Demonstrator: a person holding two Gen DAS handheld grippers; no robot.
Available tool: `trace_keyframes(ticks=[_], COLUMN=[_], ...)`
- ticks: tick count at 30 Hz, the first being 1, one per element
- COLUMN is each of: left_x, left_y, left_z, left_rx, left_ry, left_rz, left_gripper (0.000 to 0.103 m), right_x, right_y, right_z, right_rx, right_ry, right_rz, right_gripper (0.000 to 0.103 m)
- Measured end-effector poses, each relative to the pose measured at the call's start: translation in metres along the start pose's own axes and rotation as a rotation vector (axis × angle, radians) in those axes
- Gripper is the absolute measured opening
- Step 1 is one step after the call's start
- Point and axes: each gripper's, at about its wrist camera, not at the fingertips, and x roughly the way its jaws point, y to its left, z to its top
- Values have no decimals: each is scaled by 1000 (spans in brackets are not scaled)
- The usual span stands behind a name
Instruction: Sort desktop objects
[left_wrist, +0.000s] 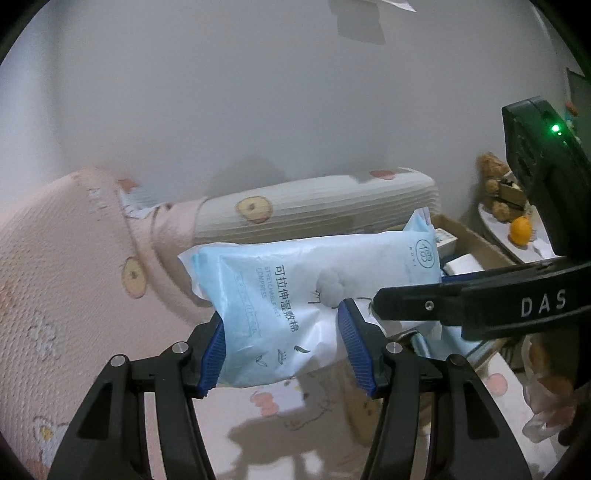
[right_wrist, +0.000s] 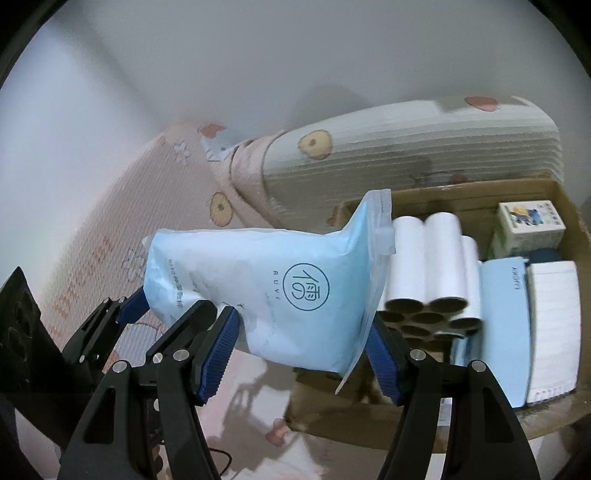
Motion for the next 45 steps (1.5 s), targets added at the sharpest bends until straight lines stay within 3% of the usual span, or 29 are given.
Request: trace_keyframes(ticks=[11, 16, 21, 27, 34, 43, 45], left_x=[37, 50, 63, 87, 110, 144, 147], left_y=[7, 11, 8, -4, -22, -45, -52], left_z=[15, 18, 22, 14, -2, -5, -1], left_rx=[-152, -256, -314, -380, -418, -408, -372], left_ry=[92, 157, 190, 324, 449, 597, 590], left_rz=[-177, -305, -335, -426, -435, -439, -411], left_gripper=[61, 61, 61, 61, 61, 61, 61], right_x=[-9, -9, -10, -22, -11, -17, -19], right_y=[-37, -45, -59, -80, -98, -113, -117], right_z=[12, 14, 17, 13, -4, -14, -14], right_rx=[90, 111, 147, 188, 200, 188, 184], right_ry=[30, 32, 61, 75, 200, 245, 251], right_rz=[-2, -72, -76, -114, -172, -233, -254], right_gripper=[66, 66, 66, 66, 66, 66, 66])
